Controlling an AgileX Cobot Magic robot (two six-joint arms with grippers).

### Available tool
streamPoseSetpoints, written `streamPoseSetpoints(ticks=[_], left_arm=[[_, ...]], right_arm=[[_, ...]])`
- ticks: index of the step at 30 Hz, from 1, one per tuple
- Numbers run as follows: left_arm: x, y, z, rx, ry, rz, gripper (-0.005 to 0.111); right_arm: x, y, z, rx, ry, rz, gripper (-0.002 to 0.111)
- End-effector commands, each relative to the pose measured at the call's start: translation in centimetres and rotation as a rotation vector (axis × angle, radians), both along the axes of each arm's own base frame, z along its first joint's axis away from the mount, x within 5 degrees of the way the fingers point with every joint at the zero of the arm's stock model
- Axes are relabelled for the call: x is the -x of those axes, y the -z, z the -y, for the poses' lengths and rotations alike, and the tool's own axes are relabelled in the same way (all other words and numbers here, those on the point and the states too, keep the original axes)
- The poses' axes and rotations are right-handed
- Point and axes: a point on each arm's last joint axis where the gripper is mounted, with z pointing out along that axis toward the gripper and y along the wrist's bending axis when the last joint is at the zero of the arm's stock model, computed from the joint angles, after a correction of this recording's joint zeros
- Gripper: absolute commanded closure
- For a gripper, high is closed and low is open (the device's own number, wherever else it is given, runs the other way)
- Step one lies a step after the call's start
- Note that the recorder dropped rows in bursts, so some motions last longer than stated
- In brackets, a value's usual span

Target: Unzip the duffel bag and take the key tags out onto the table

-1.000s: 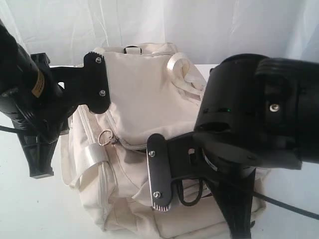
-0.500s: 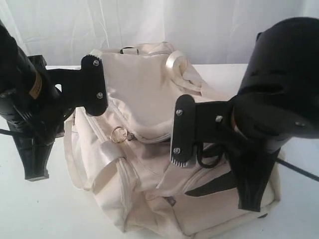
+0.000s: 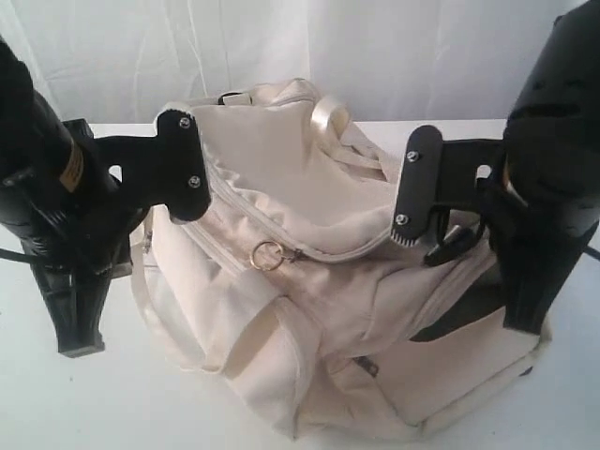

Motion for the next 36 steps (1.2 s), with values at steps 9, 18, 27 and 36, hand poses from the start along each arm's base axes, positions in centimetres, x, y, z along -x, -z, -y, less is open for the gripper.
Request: streamPoseSetpoints(ticks=[9,18,27,36], left_arm=[[1.0,0.1,1.3,0.171,0.023,-0.099,0.099],[1.4,-0.7,3.5,0.449,0.015,-0.148,0.068],[0.7,-0.9,4.5,0.515,0.106,-0.073,0.045],[0.8,-1.0,4.9,0.563,0.091,-0.086,0.045]], right_arm=[[0.8,-0.9,1.9,-0.132,0.135,-0.069,0.076],[3.3,-3.2,3.1,-0.315,0.151,-0.075,0.051],[4.3,-3.8,3.1,-0.469,0.283,-0.108,0.051],[1.8,-6.4,2.3,-0.758,0.301,0.068,0.061]])
